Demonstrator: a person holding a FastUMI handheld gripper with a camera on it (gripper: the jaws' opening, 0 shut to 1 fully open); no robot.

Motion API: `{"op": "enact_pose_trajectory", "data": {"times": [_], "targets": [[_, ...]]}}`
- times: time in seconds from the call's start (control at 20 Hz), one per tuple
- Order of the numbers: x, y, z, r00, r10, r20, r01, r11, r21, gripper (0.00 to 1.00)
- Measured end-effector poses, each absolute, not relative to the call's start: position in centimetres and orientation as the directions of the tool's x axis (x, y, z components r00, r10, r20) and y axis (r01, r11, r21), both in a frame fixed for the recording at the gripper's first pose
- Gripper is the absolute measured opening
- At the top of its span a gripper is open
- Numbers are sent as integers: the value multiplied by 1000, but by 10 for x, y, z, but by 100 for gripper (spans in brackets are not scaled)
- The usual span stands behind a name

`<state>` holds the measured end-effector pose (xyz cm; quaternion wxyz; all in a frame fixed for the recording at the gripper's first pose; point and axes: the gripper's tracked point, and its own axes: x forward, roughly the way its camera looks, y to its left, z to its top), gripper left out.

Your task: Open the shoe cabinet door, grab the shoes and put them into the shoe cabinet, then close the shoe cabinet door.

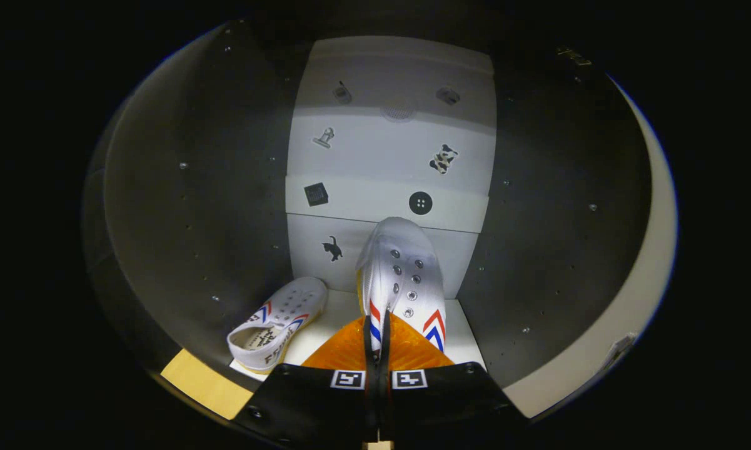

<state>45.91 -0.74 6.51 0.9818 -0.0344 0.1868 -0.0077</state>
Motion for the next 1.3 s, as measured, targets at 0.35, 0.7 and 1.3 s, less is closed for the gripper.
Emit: {"op": "enact_pose_trajectory", "data": {"times": [0.35, 0.7, 1.3], "targets": [[499, -16, 19, 892, -38, -450, 2, 997, -81, 2], [510, -13, -7, 860, -24, -510, 10, 1000, -29, 2], [497, -4, -2, 869, -67, -489, 82, 997, 9, 29]]}}
